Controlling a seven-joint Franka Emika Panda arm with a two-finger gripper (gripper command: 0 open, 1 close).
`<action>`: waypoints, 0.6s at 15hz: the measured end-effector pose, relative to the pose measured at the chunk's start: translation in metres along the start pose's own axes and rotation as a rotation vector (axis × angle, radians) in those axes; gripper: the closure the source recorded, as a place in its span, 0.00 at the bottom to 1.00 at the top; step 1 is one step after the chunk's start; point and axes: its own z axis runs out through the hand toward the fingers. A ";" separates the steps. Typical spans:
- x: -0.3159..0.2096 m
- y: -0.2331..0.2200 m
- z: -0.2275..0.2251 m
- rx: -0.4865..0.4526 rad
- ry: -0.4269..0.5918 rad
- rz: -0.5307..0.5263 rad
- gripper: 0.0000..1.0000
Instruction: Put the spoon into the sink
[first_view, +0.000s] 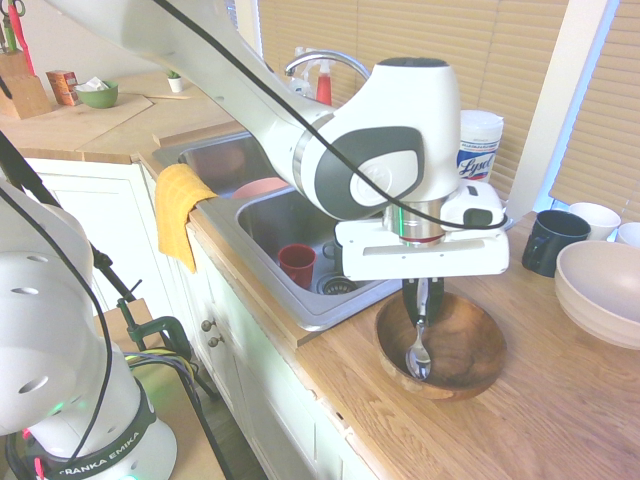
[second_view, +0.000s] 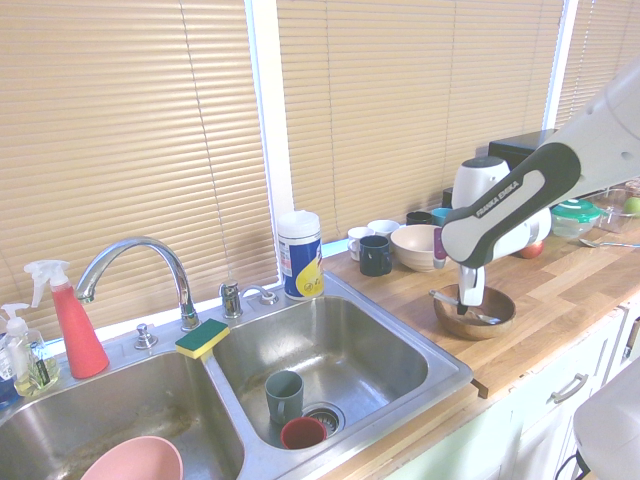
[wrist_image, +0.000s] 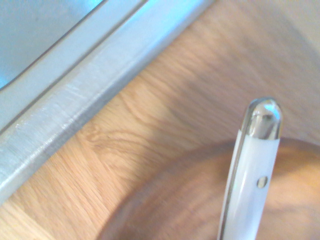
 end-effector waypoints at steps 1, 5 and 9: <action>-0.002 0.004 -0.011 0.005 0.009 0.010 1.00; -0.005 0.005 -0.065 0.023 0.054 0.022 1.00; 0.000 -0.053 -0.106 0.014 0.082 -0.041 1.00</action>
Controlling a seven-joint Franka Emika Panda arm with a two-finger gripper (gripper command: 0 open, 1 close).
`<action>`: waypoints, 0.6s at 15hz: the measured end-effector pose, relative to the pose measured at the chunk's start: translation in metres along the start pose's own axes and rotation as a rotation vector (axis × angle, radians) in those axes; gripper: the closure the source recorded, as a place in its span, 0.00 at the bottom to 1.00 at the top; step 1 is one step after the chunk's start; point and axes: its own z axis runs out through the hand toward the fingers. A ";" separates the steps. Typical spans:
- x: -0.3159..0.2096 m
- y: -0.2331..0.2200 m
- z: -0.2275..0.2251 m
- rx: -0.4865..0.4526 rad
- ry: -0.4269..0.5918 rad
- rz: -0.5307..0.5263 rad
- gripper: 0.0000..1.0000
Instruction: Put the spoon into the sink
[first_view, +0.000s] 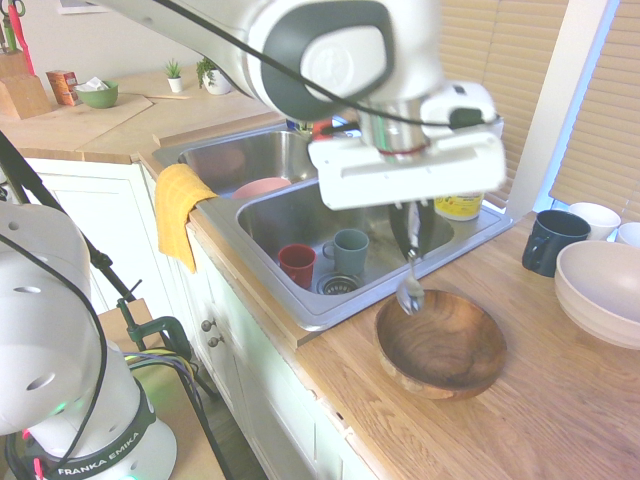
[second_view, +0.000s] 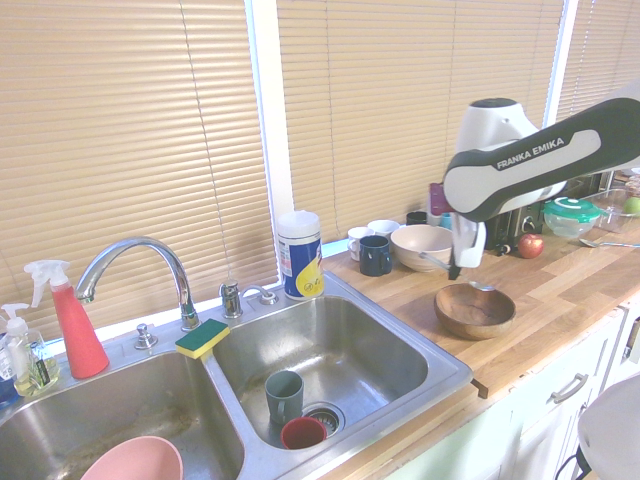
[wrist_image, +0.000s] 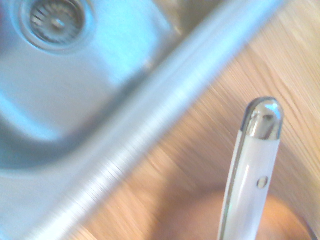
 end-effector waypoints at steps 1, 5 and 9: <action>0.003 -0.022 -0.004 -0.006 -0.003 -0.012 1.00; 0.007 -0.124 -0.008 -0.023 -0.008 -0.050 1.00; 0.029 -0.215 0.020 -0.028 -0.040 -0.068 1.00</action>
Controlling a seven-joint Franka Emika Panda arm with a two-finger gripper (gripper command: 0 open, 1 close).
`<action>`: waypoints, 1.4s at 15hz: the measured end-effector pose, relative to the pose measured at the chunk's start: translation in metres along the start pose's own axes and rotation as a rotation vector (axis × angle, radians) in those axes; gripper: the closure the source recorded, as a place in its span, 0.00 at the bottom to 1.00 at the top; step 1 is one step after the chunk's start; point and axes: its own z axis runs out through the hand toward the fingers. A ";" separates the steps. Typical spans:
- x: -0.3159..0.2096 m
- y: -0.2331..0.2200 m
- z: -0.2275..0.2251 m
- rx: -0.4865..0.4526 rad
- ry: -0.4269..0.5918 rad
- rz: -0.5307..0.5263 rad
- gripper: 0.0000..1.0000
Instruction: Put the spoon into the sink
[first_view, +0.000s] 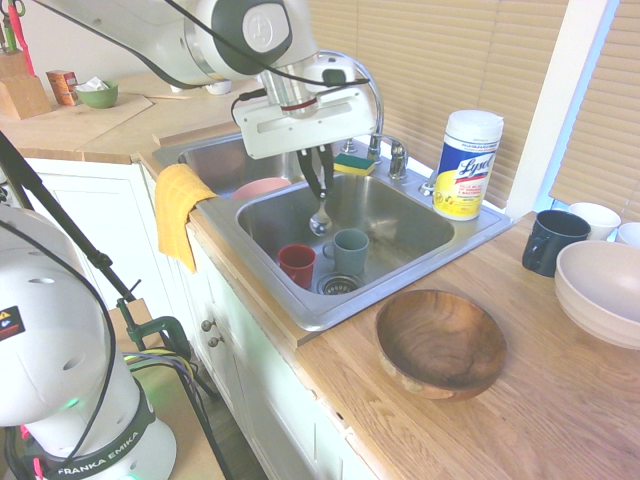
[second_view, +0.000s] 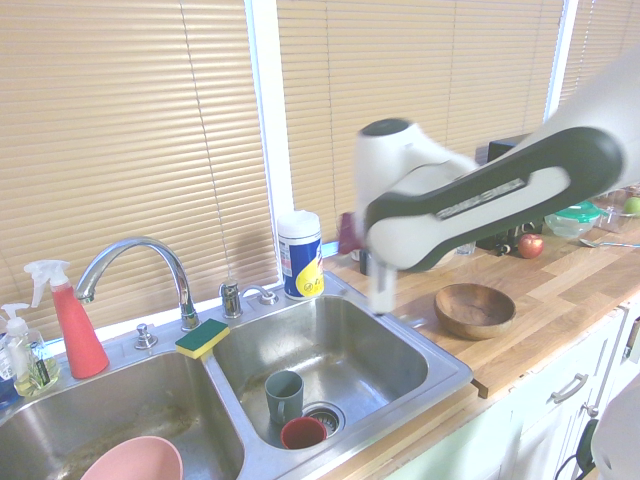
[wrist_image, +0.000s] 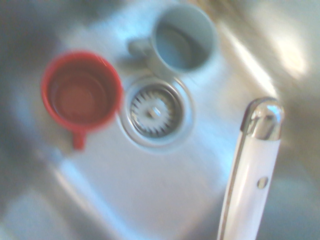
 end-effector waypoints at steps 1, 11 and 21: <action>0.016 -0.009 0.012 0.009 -0.011 0.000 1.00; 0.126 -0.040 0.182 0.015 -0.151 0.051 1.00; 0.164 -0.067 0.311 -0.117 -0.274 0.098 1.00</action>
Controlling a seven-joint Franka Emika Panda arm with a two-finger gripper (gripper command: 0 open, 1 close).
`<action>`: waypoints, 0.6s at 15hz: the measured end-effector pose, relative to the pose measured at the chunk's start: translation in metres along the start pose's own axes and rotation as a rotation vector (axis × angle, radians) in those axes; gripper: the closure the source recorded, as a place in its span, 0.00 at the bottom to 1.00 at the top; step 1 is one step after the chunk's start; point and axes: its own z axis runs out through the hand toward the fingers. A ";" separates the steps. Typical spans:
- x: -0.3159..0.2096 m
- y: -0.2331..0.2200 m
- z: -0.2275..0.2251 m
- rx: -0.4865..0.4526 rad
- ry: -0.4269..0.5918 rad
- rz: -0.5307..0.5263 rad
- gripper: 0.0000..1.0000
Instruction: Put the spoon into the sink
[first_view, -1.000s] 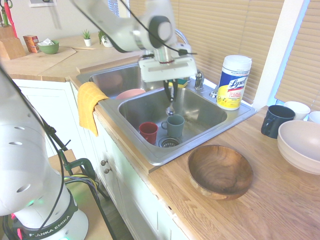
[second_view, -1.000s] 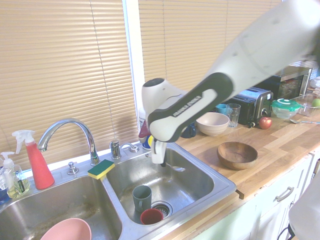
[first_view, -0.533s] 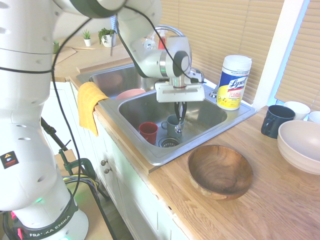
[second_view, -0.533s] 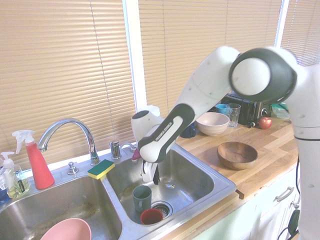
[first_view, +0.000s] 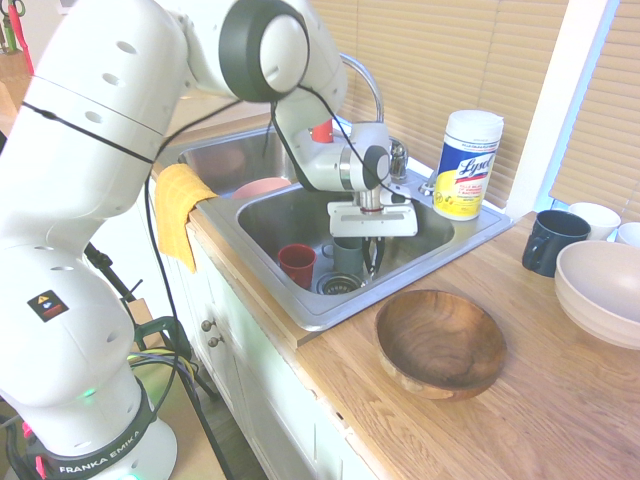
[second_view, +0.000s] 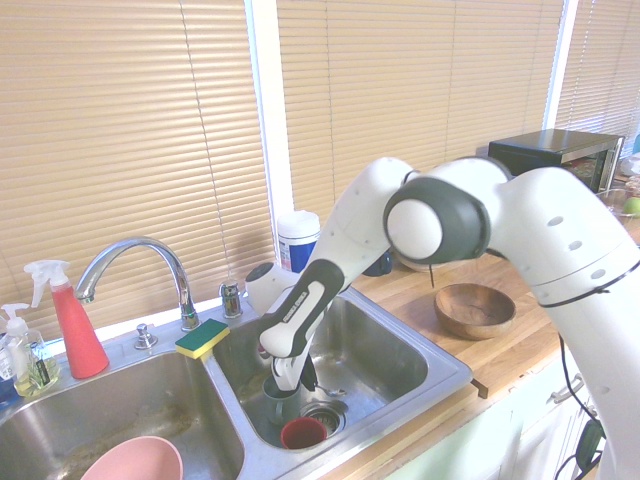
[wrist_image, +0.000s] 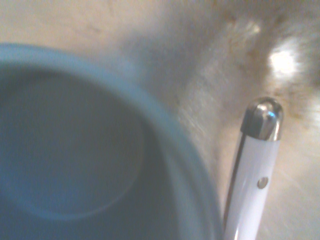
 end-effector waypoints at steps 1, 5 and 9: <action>0.003 -0.002 0.004 -0.006 -0.007 0.006 1.00; 0.004 -0.005 0.009 -0.029 -0.023 0.023 1.00; 0.005 -0.005 0.009 -0.038 -0.024 0.023 0.00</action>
